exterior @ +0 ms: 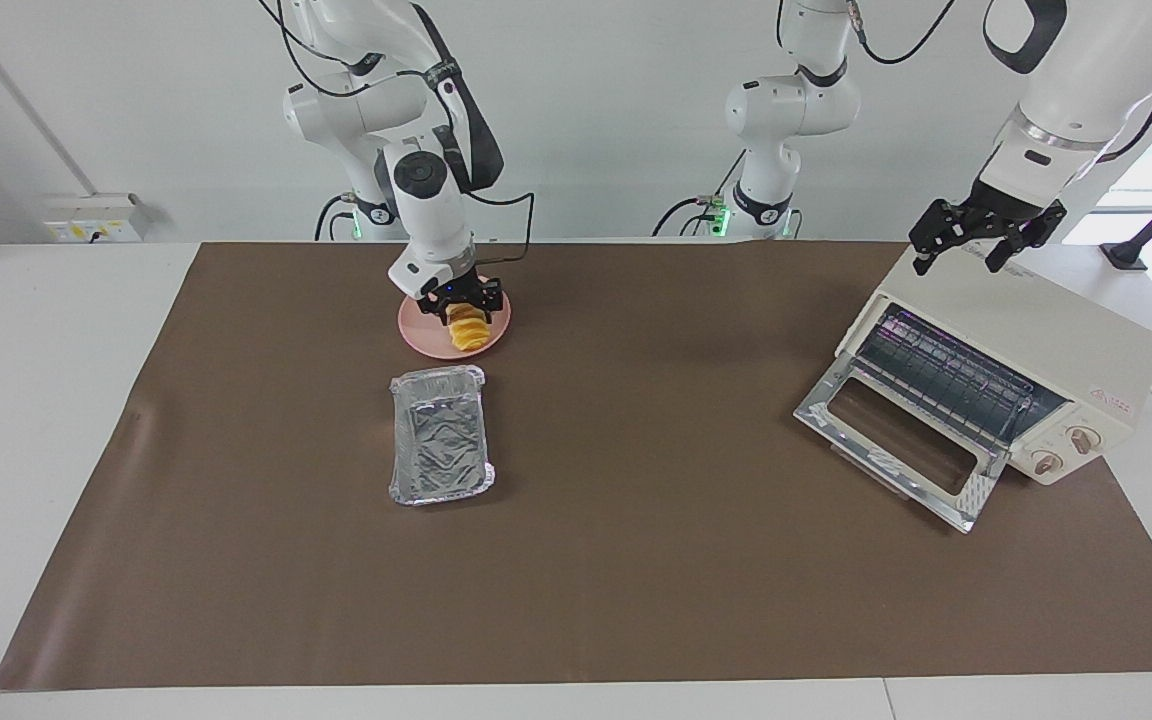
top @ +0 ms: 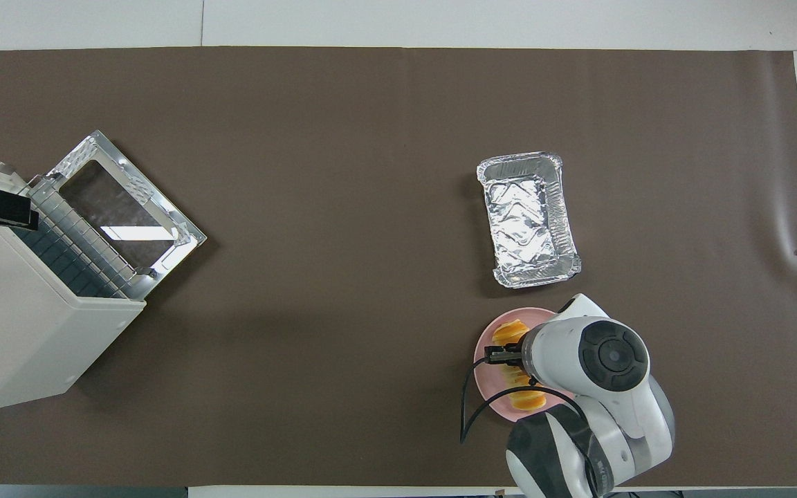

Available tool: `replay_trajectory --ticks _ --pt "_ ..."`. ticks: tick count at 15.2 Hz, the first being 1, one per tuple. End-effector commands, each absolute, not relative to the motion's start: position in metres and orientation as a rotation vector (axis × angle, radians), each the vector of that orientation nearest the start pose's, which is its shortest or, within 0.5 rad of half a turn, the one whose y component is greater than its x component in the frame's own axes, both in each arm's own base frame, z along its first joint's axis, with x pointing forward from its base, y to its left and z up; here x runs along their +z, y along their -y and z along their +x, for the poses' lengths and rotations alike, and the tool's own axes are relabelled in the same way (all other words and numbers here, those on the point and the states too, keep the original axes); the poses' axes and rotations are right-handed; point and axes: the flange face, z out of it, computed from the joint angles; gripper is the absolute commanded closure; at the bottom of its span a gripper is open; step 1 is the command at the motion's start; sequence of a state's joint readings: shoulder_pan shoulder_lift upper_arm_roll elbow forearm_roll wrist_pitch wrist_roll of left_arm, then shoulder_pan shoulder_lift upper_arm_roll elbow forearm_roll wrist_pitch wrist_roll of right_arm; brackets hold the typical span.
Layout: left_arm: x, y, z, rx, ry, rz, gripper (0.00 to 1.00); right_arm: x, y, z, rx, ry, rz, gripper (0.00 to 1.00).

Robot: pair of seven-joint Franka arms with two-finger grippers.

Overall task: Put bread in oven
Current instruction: 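Reach the right gripper down and grasp the bread roll on the pink plate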

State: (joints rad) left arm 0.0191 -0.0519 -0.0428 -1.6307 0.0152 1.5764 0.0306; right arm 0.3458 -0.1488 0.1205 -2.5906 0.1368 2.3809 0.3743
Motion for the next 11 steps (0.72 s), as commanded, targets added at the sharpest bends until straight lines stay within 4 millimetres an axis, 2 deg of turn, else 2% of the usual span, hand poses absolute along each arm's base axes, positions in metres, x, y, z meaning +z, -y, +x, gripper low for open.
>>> replay_trajectory --ticks 1,4,5,6,8,9,11 --pt "0.625 0.009 0.536 -0.014 -0.089 -3.119 0.0 0.304 -0.188 0.378 0.115 -0.042 -3.083 0.43" --pt "0.625 0.009 0.535 -0.012 -0.089 -3.119 0.0 0.306 -0.189 0.38 0.121 -0.053 -3.083 0.95" --pt "0.625 0.009 0.536 -0.014 -0.089 -3.119 0.0 0.31 -0.189 0.381 0.114 -0.052 -3.082 1.0" --pt "0.625 0.009 0.535 -0.012 -0.089 -3.119 0.0 0.313 -0.189 0.381 0.117 -0.05 -3.082 1.0" --pt "0.625 0.009 0.536 -0.014 -0.089 -3.119 0.0 0.331 -0.187 0.387 0.125 -0.062 -3.079 1.0" --pt "0.625 0.009 0.535 -0.012 -0.089 -3.119 0.0 0.349 -0.184 0.395 0.118 -0.068 -3.07 1.0" --pt "0.625 0.009 0.535 -0.012 -0.089 -3.119 0.0 0.386 -0.165 0.419 0.157 -0.117 -3.061 1.0"
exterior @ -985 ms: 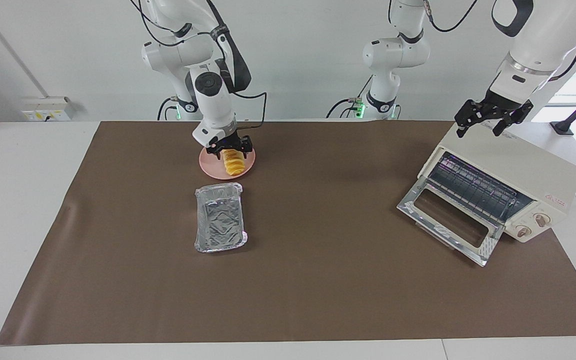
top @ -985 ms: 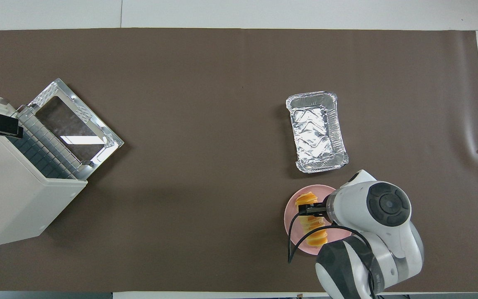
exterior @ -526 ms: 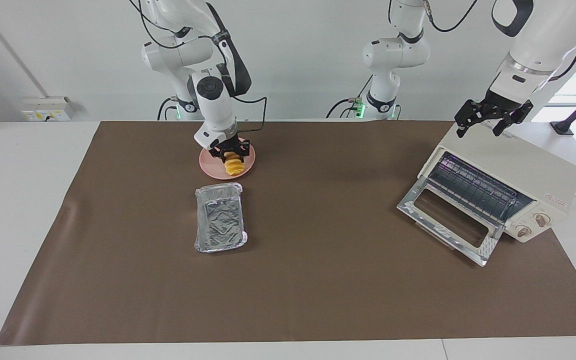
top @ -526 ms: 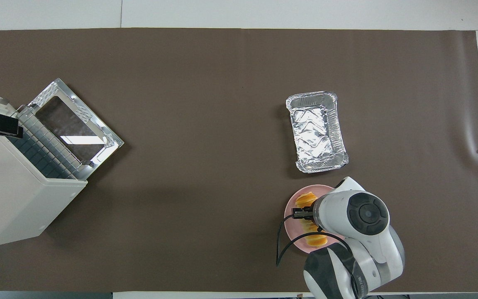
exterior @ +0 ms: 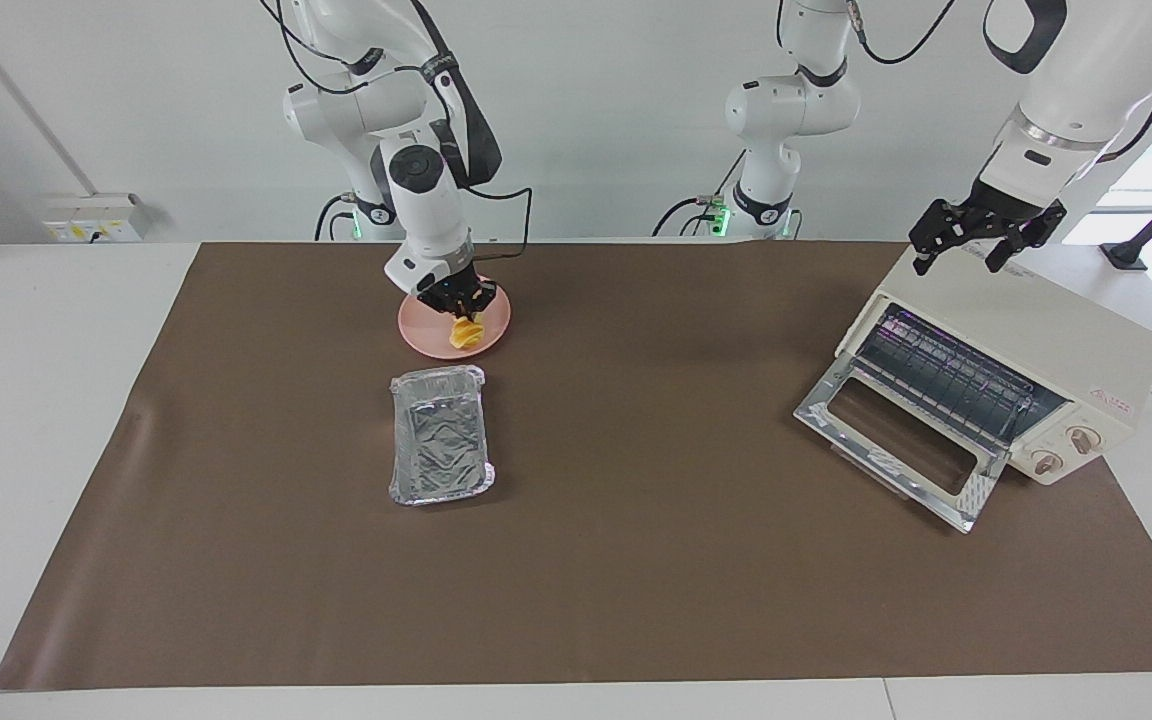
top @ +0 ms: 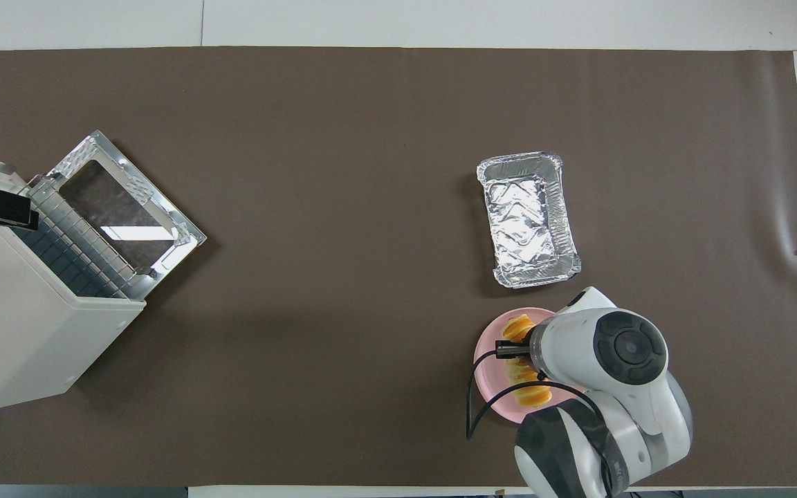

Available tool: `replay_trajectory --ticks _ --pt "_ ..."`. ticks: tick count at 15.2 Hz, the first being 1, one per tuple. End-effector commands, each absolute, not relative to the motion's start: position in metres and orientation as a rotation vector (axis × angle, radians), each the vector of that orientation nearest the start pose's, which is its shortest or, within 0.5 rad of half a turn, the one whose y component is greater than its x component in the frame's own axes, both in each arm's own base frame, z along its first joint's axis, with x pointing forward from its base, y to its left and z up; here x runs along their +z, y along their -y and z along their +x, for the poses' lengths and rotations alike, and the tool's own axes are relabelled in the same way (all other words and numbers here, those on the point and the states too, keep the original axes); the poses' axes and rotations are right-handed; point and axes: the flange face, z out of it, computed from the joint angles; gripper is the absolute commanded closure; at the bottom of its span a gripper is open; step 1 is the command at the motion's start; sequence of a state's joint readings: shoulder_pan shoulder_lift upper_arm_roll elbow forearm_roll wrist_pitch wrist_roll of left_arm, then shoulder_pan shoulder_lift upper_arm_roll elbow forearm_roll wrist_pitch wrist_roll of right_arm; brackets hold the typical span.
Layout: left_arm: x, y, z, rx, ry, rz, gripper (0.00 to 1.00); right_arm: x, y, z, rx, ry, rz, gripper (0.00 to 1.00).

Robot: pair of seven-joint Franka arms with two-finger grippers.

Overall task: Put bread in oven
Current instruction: 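Lift the bread roll with the right gripper and lower it into the foil tray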

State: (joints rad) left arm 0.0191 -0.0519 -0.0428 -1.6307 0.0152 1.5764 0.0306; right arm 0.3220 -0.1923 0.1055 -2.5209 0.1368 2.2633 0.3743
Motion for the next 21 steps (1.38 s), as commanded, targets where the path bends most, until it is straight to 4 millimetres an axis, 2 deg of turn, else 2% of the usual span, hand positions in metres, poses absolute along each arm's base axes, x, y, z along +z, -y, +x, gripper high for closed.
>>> replay_trajectory --ticks 1,2,4,8,11,15,17,21 --pt "0.625 0.009 0.535 -0.012 -0.089 -3.119 0.0 0.407 -0.158 0.434 0.147 -0.101 -3.052 1.0" --pt "0.625 0.009 0.535 -0.012 -0.089 -3.119 0.0 0.427 -0.145 0.451 0.11 -0.106 -3.04 1.0" --pt "0.625 0.009 0.535 -0.012 -0.089 -3.119 0.0 0.453 -0.126 0.492 0.056 -0.092 -3.022 1.0" --pt "0.625 0.009 0.536 -0.014 -0.089 -3.119 0.0 0.453 -0.131 0.558 -0.052 -0.063 -3.008 1.0" --pt "0.625 0.009 0.535 -0.012 -0.089 -3.118 0.0 0.436 -0.143 0.603 -0.131 -0.059 -2.985 1.0" --pt "0.625 0.009 0.535 -0.012 -0.089 -3.119 0.0 0.385 -0.151 0.621 -0.153 -0.069 -2.976 1.0" --pt "0.625 0.009 0.535 -0.012 -0.089 -3.119 0.0 0.363 -0.168 0.617 -0.114 -0.037 -2.982 1.0" --pt "0.625 0.009 0.535 -0.012 -0.089 -3.119 0.0 0.339 -0.168 0.608 -0.072 -0.038 -2.991 1.0"
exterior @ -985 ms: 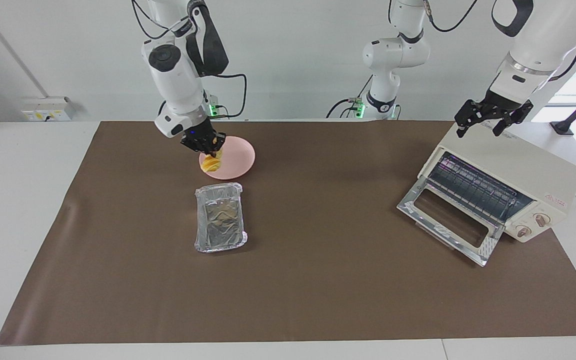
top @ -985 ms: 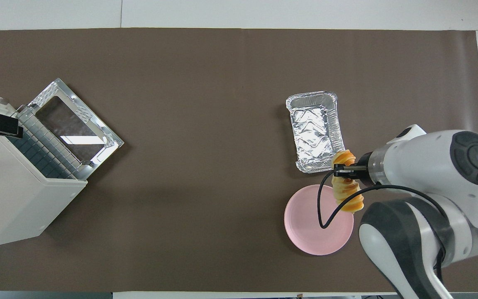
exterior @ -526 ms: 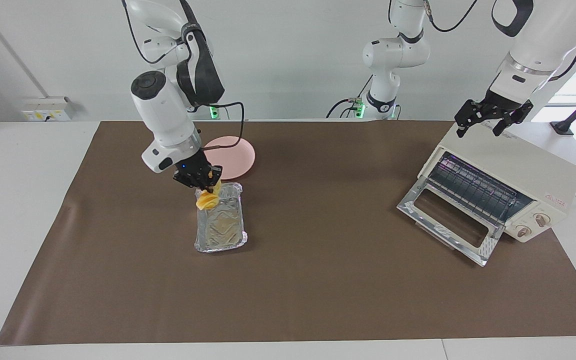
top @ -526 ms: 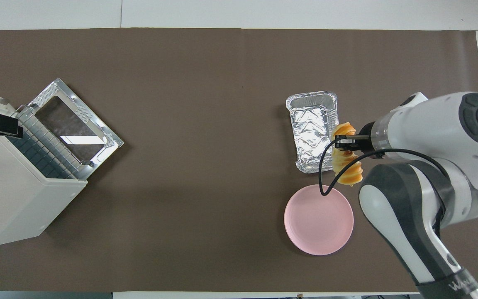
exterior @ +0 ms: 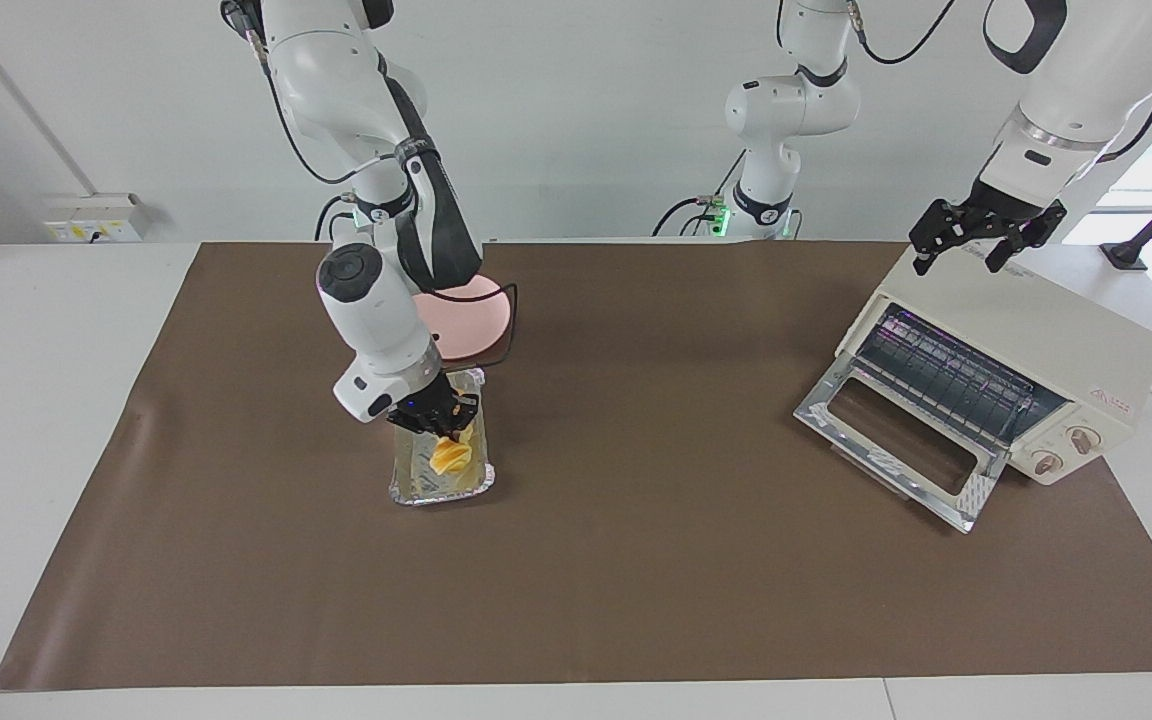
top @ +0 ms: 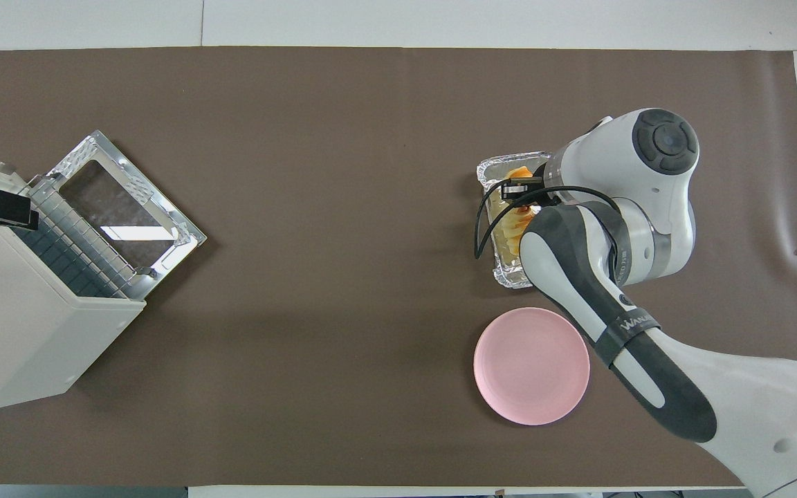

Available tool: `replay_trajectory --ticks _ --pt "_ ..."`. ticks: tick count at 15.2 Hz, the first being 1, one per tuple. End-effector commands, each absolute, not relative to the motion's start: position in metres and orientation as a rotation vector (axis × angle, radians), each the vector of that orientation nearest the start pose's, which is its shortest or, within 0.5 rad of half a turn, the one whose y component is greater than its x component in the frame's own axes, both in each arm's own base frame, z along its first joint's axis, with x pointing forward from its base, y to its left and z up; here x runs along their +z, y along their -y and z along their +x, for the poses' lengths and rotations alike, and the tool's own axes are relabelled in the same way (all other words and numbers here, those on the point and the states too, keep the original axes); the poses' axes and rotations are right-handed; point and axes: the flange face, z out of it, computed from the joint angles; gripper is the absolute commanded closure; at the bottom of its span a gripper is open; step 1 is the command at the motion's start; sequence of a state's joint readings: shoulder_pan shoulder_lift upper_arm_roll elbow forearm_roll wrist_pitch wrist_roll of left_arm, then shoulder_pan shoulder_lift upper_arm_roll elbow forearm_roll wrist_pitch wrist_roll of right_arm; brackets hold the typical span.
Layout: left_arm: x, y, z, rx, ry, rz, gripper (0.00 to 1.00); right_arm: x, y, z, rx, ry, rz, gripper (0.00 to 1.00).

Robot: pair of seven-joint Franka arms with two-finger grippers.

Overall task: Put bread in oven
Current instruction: 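Lift the bread roll with the right gripper and lower it into the foil tray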

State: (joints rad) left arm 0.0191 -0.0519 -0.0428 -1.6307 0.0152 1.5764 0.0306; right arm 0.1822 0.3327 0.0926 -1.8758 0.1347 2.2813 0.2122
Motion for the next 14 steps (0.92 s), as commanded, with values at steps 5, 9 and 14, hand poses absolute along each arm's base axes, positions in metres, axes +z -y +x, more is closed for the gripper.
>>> replay_trajectory --ticks 5,9,14 --pt "0.625 0.009 0.536 -0.014 -0.089 -3.119 0.0 0.309 -0.171 0.605 -0.133 -0.038 -2.986 0.29" --pt "0.625 0.009 0.535 -0.012 -0.089 -3.119 0.0 0.335 -0.165 0.612 -0.127 -0.047 -2.984 0.0" --pt "0.625 0.009 0.535 -0.012 -0.089 -3.119 0.0 0.379 -0.111 0.629 -0.091 0.012 -2.995 0.0"
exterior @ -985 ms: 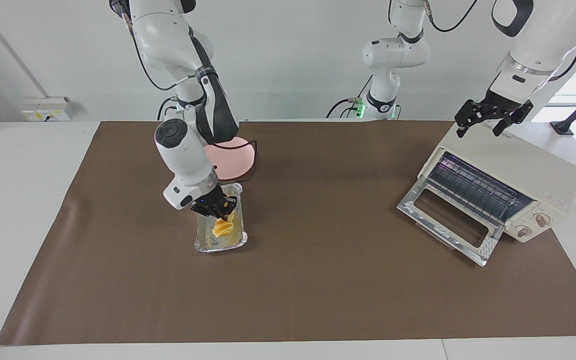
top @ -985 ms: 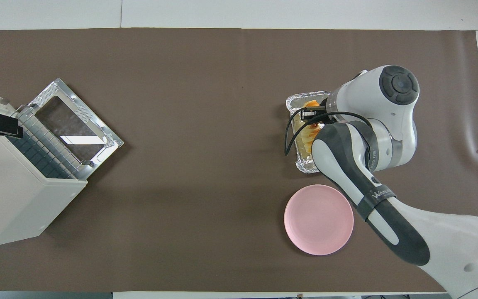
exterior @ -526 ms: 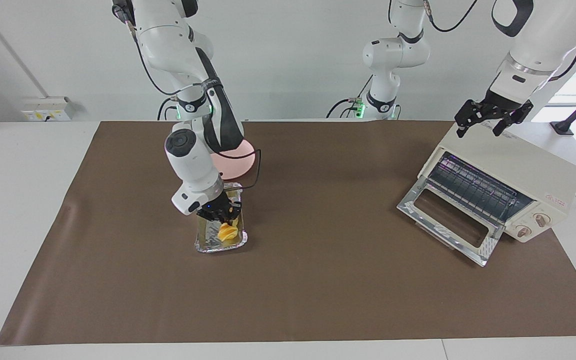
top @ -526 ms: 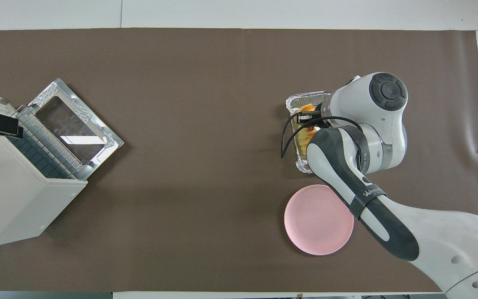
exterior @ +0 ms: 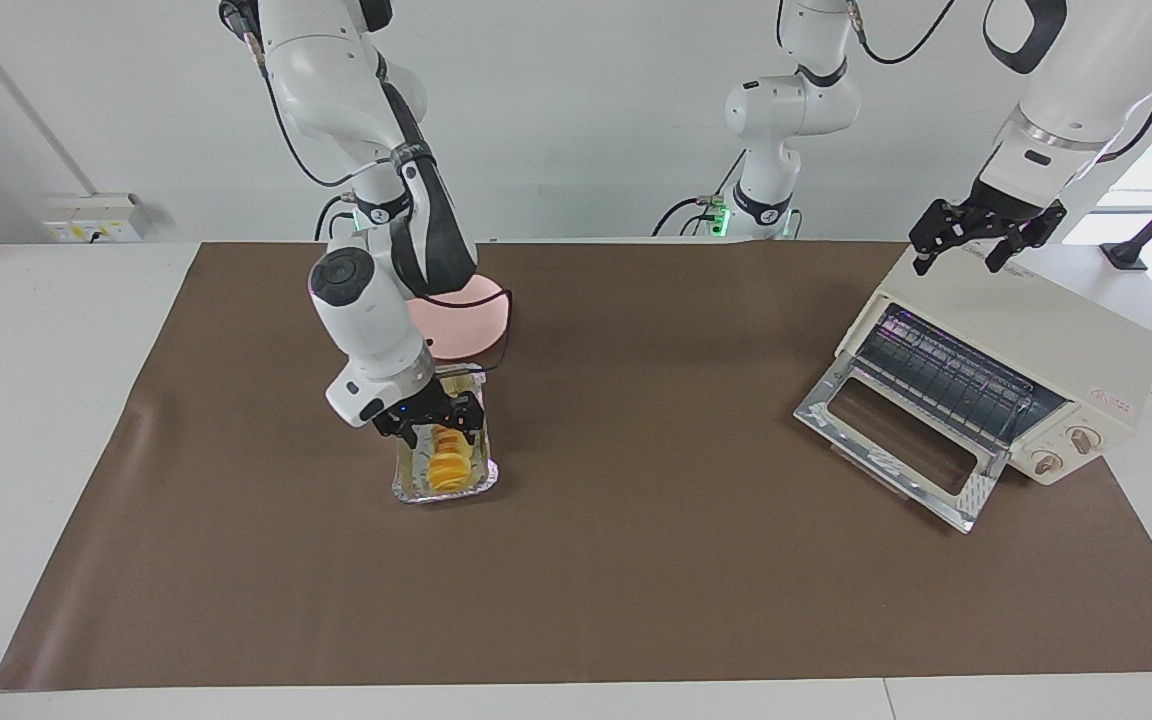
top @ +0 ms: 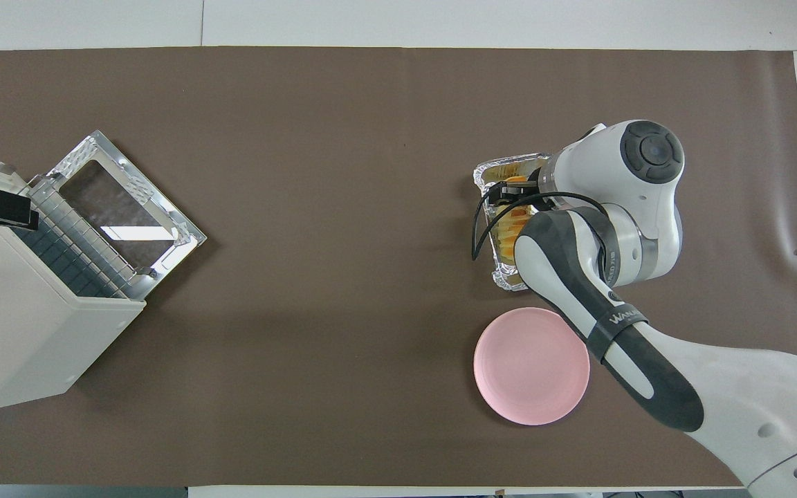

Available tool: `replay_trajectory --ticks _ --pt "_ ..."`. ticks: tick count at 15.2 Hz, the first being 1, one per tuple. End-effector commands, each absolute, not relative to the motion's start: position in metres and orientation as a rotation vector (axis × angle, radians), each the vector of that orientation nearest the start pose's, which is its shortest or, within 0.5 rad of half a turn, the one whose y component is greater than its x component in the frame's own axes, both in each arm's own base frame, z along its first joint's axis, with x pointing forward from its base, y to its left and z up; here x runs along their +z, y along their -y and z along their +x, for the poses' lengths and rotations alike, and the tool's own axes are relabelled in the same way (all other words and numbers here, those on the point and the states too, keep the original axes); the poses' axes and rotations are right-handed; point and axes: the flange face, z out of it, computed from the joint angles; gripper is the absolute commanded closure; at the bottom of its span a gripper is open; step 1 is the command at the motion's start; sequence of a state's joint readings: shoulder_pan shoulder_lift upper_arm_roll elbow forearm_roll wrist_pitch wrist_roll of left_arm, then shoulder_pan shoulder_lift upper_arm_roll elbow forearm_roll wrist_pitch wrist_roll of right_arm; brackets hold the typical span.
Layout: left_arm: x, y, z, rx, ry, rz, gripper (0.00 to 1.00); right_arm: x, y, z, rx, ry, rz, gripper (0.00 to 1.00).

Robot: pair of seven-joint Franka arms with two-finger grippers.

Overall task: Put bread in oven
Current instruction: 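Lift the bread roll with the right gripper and lower it into the foil tray, then push the foil tray with the right gripper toward the toaster oven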

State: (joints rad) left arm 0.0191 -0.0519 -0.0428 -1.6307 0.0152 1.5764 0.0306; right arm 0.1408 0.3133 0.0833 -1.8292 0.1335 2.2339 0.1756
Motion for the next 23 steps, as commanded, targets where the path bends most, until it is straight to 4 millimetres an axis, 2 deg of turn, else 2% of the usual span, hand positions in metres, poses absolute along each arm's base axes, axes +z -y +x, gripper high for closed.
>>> replay_trajectory --ticks 1,3,6,10,11,13,15,16,20,23 --pt "0.625 0.009 0.536 -0.014 -0.089 -3.119 0.0 0.374 -0.091 0.63 -0.09 0.041 -2.998 0.0" --pt "0.625 0.009 0.535 -0.012 -0.089 -3.119 0.0 0.354 -0.076 0.621 -0.055 0.019 -3.001 0.0" --pt "0.625 0.009 0.535 -0.012 -0.089 -3.119 0.0 0.329 -0.075 0.611 -0.051 -0.007 -2.996 0.06" --pt "0.625 0.009 0.535 -0.012 -0.089 -3.119 0.0 0.312 -0.077 0.604 -0.009 -0.011 -2.997 0.18" --pt "0.625 0.009 0.535 -0.012 -0.089 -3.119 0.0 0.31 -0.077 0.603 -0.002 -0.01 -2.999 0.27" --pt "0.625 0.009 0.536 -0.014 -0.089 -3.119 0.0 0.307 -0.079 0.599 0.012 -0.006 -3.0 0.57" --pt "0.625 0.009 0.536 -0.014 -0.089 -3.119 0.0 0.307 -0.08 0.598 0.014 -0.007 -2.999 0.94" --pt "0.625 0.009 0.535 -0.012 -0.089 -3.119 0.0 0.307 -0.08 0.598 0.015 -0.005 -2.999 1.0" --pt "0.625 0.009 0.536 -0.014 -0.089 -3.119 0.0 0.317 -0.083 0.604 -0.01 0.004 -2.995 1.0" --pt "0.625 0.009 0.535 -0.012 -0.089 -3.119 0.0 0.357 -0.099 0.62 -0.058 0.038 -2.977 1.0"
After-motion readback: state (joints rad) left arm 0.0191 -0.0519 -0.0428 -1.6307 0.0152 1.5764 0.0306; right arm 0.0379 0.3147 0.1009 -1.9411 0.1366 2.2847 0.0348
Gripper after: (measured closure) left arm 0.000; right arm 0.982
